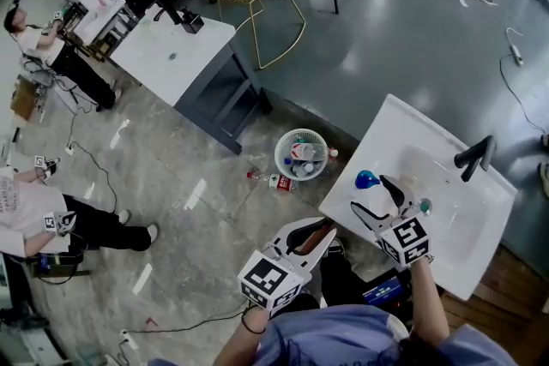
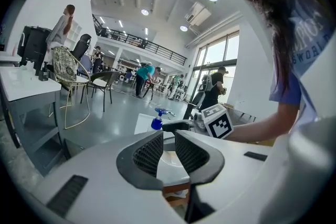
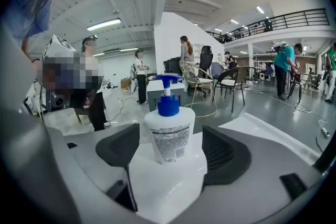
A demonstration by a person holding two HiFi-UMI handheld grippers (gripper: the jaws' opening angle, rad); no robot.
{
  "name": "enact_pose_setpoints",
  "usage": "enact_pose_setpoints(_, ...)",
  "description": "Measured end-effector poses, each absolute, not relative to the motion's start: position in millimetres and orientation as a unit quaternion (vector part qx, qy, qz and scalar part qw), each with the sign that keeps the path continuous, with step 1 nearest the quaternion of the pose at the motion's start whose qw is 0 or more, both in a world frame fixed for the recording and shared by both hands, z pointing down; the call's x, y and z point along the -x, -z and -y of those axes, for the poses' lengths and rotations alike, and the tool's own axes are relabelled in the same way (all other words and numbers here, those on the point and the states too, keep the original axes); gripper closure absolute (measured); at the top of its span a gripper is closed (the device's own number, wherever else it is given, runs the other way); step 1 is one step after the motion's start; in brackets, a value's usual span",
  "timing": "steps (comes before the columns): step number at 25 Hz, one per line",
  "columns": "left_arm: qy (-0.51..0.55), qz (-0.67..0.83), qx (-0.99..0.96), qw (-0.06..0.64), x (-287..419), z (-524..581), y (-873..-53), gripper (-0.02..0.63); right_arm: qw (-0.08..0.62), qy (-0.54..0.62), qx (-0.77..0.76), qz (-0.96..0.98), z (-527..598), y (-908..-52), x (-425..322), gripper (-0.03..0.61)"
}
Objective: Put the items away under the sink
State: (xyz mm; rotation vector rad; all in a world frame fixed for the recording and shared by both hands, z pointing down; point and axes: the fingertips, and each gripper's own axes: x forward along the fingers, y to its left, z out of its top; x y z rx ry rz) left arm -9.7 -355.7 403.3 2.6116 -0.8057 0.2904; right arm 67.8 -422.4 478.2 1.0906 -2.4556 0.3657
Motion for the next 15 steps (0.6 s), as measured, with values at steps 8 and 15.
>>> enact_pose_setpoints(8, -0.114, 0.3, -0.925, 0.202, 17, 366, -410, 0.548, 0.257, -0.09, -0.356, 0.894, 444, -506, -39, 0.172)
enact_pose_setpoints(15, -0.121, 0.311, -0.92, 0.207, 25, 365, -416, 0.548, 0.248, -0.093, -0.341, 0.902, 461, -529, -32, 0.172)
